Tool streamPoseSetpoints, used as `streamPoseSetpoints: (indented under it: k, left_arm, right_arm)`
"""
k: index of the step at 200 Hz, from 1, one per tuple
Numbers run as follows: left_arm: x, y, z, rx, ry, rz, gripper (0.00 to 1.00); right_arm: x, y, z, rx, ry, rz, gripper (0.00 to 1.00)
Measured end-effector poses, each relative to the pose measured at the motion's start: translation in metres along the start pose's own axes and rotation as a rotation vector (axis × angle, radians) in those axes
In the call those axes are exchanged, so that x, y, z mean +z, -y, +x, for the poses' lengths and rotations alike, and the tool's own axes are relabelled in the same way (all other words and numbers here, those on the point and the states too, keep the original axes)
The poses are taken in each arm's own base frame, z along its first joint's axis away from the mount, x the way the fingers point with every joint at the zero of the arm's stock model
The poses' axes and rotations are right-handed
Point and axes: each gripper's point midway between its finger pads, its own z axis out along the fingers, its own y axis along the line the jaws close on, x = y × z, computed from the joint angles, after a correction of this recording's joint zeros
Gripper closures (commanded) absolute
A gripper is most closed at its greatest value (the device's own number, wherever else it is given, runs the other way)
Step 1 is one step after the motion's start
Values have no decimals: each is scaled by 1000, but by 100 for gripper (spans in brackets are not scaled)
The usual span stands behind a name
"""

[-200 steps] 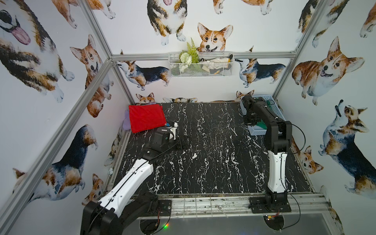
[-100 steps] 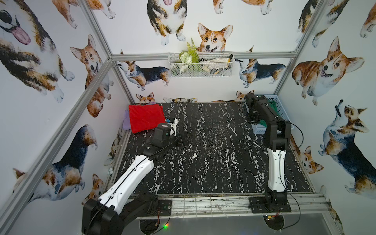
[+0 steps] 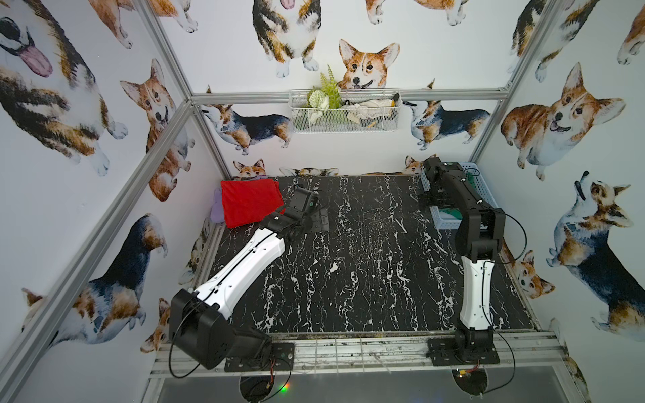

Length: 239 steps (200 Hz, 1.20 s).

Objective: Fold and stack t-shirts
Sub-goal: Move the bin to the corner of the board.

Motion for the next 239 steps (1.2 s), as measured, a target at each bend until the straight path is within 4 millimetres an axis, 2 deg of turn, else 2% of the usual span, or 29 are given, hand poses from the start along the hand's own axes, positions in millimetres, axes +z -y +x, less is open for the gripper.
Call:
streamPoseSetpoints:
  k: [24,89,124,175,200,218,239]
  left_arm:
    - [5,-2,3,44,-20,-83,0]
    - [1,4,-1,171,-4,-268,0]
    - [-7,4,-3,244,23,-379,0]
    - [-22,0,-9,289,77,-468,0]
    - [-44,-1,-10,264,165,-433,0]
    - [-67,-4,-9,197,252,-314,0]
    - [-84,-6,-11,147,324,-206,0]
  right_arm:
    - [-2,-2,6,-3,-1,-1,0]
    - [-20,6,9,28,32,-2,0]
    - [-33,6,9,27,57,-5,0]
    - [-37,4,16,20,54,-5,0]
    - [-42,6,21,19,58,-12,0]
    - [-47,5,27,19,63,-24,0]
    - [-52,3,41,13,65,-41,0]
